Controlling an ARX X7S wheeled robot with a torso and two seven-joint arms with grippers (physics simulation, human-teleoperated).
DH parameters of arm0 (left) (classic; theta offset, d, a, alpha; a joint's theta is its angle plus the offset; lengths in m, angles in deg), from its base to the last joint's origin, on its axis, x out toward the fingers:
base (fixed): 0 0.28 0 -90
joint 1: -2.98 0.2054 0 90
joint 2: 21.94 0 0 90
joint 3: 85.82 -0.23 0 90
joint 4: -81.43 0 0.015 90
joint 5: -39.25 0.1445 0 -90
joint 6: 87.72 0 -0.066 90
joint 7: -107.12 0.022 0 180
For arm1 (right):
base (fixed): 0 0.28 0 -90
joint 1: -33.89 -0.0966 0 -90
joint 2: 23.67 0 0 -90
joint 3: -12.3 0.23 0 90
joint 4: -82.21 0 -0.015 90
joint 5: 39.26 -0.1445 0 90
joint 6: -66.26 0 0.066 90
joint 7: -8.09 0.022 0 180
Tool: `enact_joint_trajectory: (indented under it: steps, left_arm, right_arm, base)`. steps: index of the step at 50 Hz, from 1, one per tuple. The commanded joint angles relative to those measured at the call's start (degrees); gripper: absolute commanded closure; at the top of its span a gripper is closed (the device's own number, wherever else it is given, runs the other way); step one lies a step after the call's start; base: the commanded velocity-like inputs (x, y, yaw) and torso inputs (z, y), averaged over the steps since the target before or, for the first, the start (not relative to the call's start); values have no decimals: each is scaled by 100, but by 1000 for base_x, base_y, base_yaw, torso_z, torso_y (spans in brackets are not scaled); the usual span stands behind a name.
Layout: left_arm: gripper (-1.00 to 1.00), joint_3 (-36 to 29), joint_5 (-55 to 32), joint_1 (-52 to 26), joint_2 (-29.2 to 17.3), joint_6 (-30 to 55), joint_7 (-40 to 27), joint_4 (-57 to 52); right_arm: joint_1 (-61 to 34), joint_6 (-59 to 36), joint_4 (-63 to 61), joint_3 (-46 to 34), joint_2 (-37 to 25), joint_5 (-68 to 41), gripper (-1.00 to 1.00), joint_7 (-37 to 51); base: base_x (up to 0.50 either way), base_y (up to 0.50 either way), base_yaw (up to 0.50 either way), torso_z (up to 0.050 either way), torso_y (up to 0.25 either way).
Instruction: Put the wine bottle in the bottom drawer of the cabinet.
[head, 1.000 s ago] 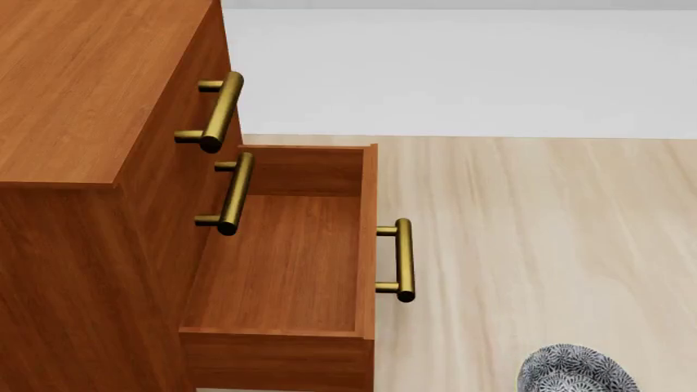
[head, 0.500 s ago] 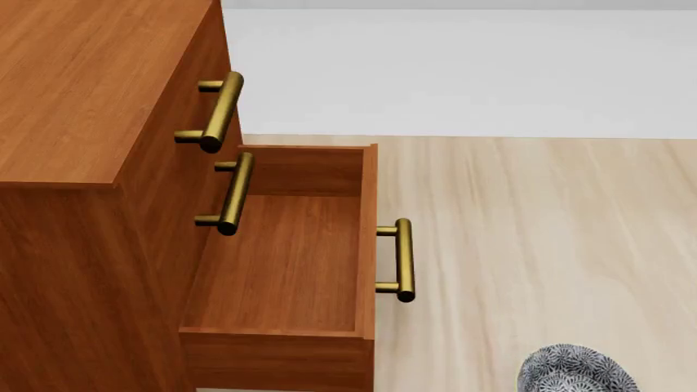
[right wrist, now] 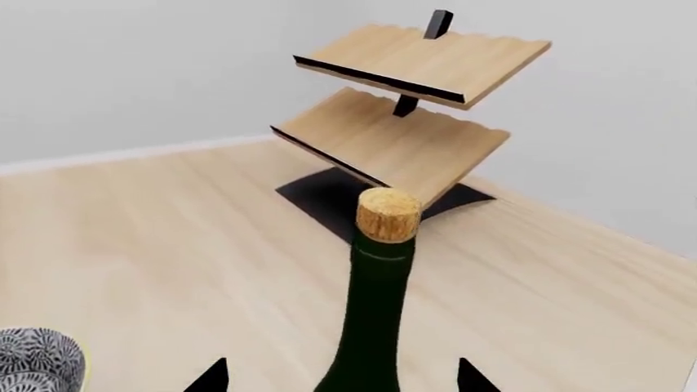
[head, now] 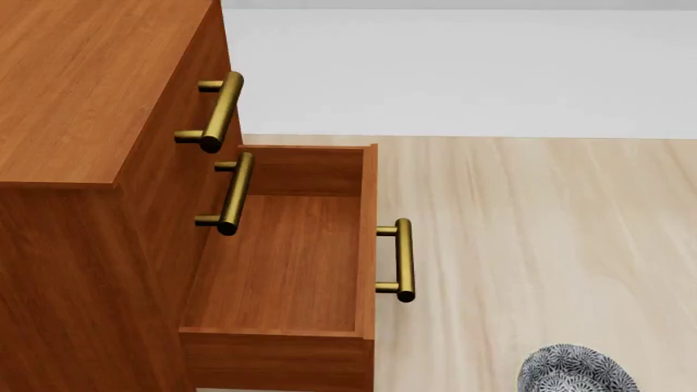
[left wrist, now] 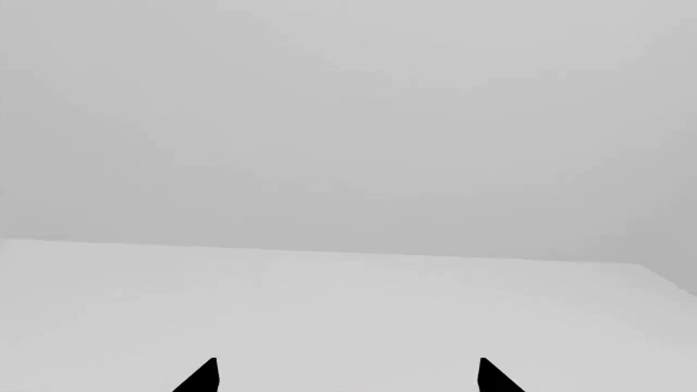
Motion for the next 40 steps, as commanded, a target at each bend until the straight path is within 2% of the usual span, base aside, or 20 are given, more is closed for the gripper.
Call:
enact_joint_trajectory:
  steps: [1, 8, 30, 32, 35, 40]
  left_arm:
    - [-100, 10, 7, -33, -6, -21, 22, 59]
    - [-100, 22, 5, -52, -3, -51, 44, 84]
    - [-100, 42, 20, -195, -35, -161, 169, 358]
    - [-100, 47, -40, 12, -43, 197, -62, -193]
    - [-100, 43, 27, -203, -32, -181, 181, 385]
    - [-100, 46, 34, -236, -41, -204, 206, 446]
  right_arm:
    - [-418, -381, 209, -95, -219, -99, -100, 105]
    - [-667, -452, 598, -82, -286, -191, -100, 48]
    - [-862, -690, 702, -64, -429, -237, -100, 158]
    - [-873, -692, 744, -57, -433, -236, -100, 158]
    - [-884, -692, 783, -40, -435, -241, -100, 161]
    - [-960, -679, 945, -68, -443, -227, -100, 137]
  base:
    - [0, 0, 0, 0, 0]
    - [0, 0, 0, 0, 0]
    - [0, 0, 0, 0, 0]
    - [0, 0, 0, 0, 0]
    - [0, 0, 0, 0, 0]
    - [0, 0, 0, 0, 0]
